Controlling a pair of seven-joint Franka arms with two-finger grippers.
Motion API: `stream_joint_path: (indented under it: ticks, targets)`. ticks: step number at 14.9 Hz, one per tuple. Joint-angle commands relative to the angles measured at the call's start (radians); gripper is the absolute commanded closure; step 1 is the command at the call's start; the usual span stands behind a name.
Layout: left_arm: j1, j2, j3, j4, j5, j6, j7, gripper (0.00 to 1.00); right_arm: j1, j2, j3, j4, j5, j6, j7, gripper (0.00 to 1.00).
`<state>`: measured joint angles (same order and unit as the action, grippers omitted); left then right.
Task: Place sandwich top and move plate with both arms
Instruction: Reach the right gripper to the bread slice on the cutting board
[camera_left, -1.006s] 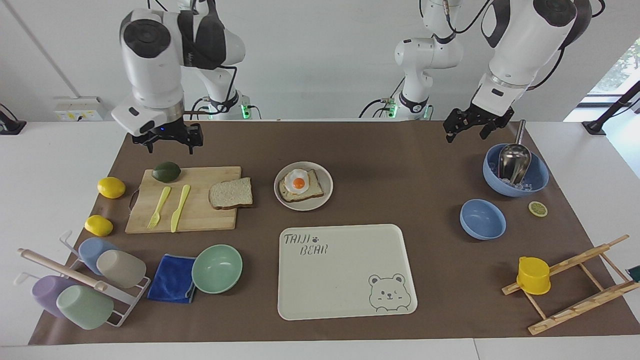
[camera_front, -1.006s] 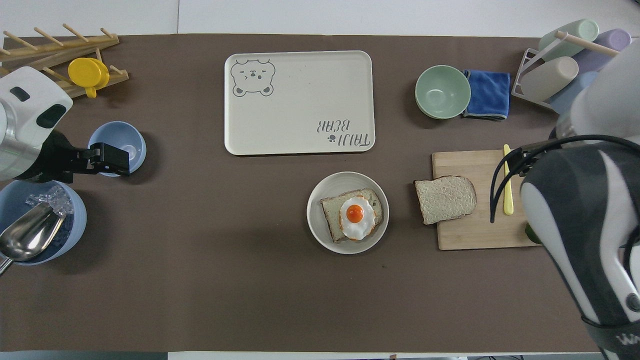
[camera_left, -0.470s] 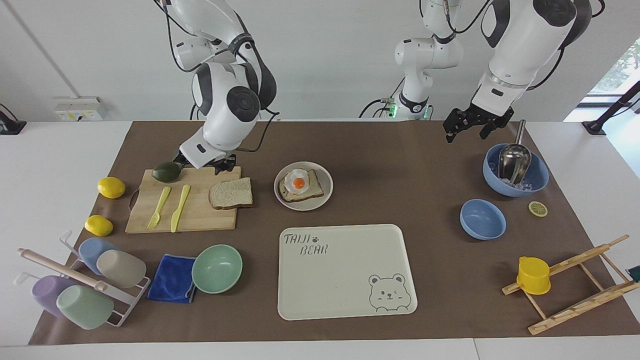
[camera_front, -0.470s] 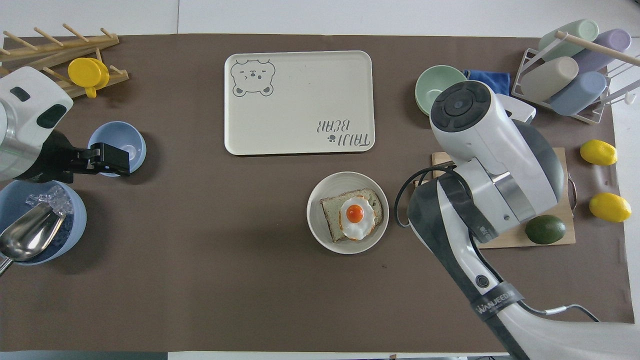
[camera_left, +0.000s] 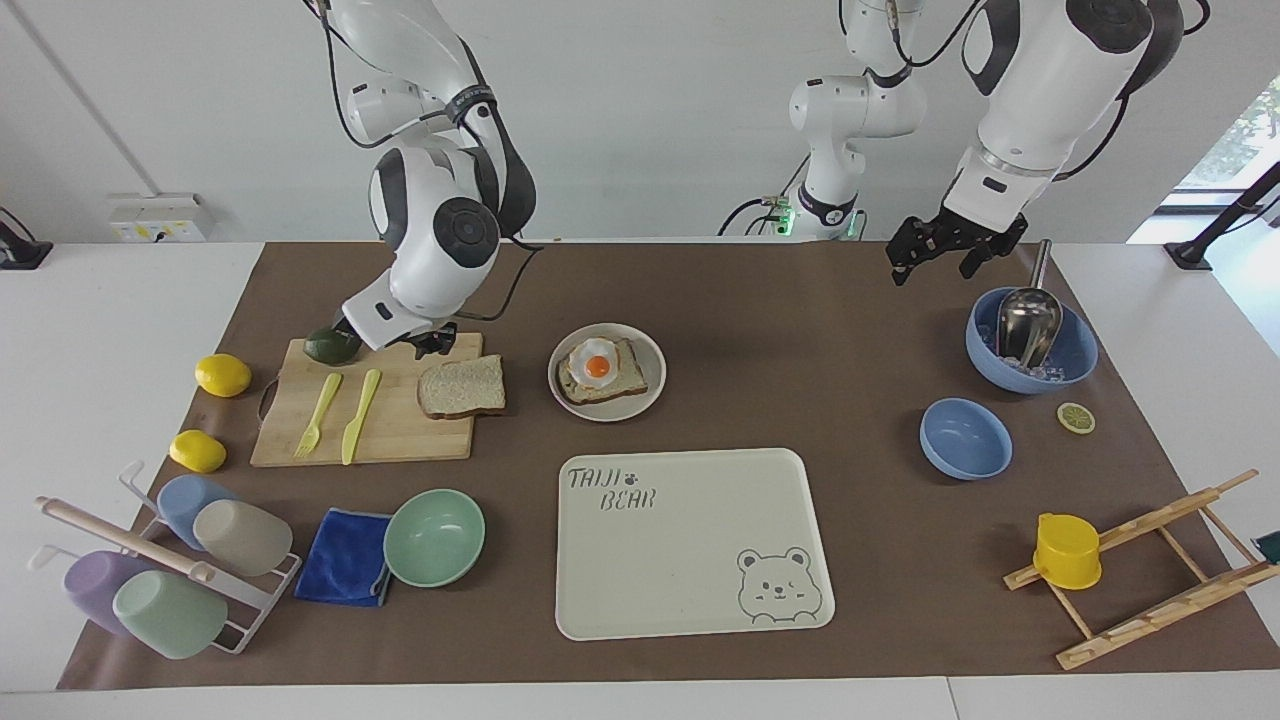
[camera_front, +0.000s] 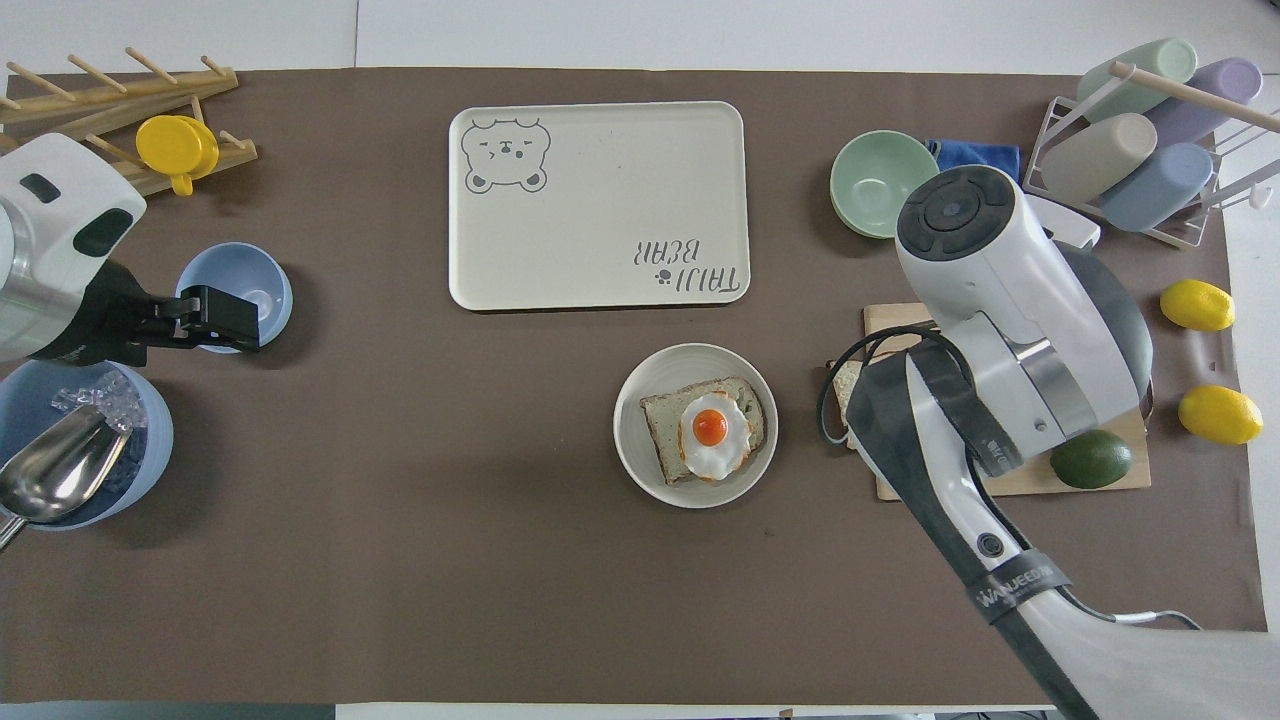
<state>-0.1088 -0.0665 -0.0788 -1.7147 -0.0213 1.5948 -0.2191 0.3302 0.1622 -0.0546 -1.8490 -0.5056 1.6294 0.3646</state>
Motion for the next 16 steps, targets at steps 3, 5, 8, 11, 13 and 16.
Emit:
stream_joint_path:
  ticks: [3,5,8,11,13,16]
  targets:
    - [0.009,-0.015,-0.006,-0.009,-0.002,0.007,-0.008,0.0,0.018,-0.05,0.009,-0.085,-0.077,0.052,0.074,0.0]
    - [0.009,-0.015,-0.004,-0.011,-0.002,0.007,-0.009,0.0,0.029,-0.055,0.009,-0.107,-0.079,0.075,0.1,0.0]
    - [0.009,-0.015,-0.006,-0.011,0.0,0.005,-0.006,0.0,0.107,0.053,0.007,-0.067,-0.129,0.002,0.109,0.0]
    - [0.009,-0.015,-0.006,-0.011,-0.002,0.007,-0.008,0.0,0.176,0.198,0.007,0.005,-0.13,-0.04,0.226,0.0]
    - [0.009,-0.015,-0.004,-0.013,-0.002,0.007,-0.009,0.0,0.185,0.24,0.007,0.069,-0.119,-0.057,0.228,0.0]
    - [0.009,-0.015,-0.006,-0.013,-0.002,0.007,-0.009,0.0,0.219,0.305,0.009,0.199,-0.114,-0.136,0.226,0.0]
